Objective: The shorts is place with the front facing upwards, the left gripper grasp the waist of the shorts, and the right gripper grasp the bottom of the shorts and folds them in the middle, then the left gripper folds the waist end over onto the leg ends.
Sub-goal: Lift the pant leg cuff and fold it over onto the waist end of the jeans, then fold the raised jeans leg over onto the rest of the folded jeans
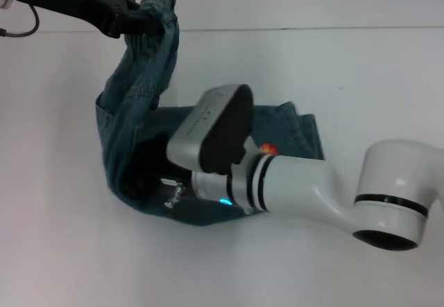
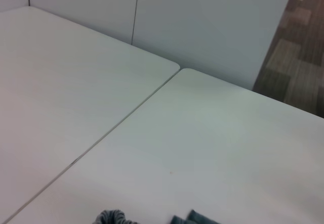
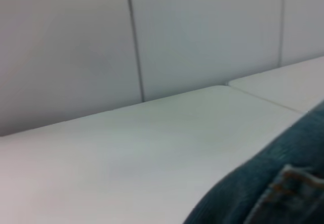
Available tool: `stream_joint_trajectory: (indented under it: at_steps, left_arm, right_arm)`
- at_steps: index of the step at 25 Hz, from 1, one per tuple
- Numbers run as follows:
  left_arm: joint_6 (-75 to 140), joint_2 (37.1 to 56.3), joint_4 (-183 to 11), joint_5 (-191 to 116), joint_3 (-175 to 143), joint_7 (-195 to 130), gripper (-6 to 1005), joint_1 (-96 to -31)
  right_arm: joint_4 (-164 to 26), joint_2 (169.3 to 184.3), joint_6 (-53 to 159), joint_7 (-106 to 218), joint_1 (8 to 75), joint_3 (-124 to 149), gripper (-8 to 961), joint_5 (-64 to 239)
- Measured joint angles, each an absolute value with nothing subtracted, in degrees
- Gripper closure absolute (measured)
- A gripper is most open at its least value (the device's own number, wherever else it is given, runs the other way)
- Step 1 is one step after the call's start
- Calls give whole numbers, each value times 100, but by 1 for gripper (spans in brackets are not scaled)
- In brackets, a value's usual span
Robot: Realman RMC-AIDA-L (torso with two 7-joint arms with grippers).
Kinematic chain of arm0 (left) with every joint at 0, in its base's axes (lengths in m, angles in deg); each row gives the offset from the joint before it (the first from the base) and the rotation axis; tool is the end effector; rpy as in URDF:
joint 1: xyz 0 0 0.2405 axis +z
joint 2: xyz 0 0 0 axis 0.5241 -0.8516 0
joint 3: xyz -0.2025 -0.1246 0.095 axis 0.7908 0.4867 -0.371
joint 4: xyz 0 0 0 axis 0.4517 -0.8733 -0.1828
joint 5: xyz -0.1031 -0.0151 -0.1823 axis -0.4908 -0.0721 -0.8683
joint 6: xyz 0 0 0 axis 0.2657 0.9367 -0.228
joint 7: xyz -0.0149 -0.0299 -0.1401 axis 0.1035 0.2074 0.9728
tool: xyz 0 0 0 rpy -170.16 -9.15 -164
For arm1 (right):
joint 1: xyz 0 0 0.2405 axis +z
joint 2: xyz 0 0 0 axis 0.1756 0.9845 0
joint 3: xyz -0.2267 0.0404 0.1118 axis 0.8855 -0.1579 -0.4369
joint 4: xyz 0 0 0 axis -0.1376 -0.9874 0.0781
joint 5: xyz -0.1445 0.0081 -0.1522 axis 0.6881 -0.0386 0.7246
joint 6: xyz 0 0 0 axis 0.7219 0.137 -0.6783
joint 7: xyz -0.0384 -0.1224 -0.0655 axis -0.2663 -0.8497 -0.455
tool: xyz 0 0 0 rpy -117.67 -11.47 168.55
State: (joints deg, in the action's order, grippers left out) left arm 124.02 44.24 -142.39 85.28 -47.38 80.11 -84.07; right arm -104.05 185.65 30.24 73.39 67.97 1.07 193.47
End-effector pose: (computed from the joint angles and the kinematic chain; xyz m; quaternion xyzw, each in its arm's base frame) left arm -0.1381 0.4171 0.0968 -0.9656 -0.2072 -0.0940 0.1260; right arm 0.1141 0.3285 -0.2033 -0.9509 0.1507 0.1987 0.1834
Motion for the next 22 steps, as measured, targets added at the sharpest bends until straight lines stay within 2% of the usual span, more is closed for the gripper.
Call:
stream_joint_trajectory:
  at_steps: [7, 15, 18, 22]
  left_arm:
    - [12374, 4474, -14206, 8513, -4737, 7962, 953, -8319]
    - [12364, 4725, -14200, 8493, -4771, 7829, 954, -8138]
    - [12345, 4875, -14187, 8480, -4817, 7750, 954, -8108]
    - [12310, 5220, -14224, 8450, -4841, 7542, 943, -8092]
  right_arm:
    - [-10307, 18518, 3149, 7571, 6611, 70, 954, 19380]
    - [-9124, 18403, 2055, 7689, 5308, -744, 953, 19352]
    - [-8609, 18372, 1525, 8014, 5049, -1173, 953, 19348]
    - [-7940, 18372, 773, 8431, 4882, -1812, 953, 19331]
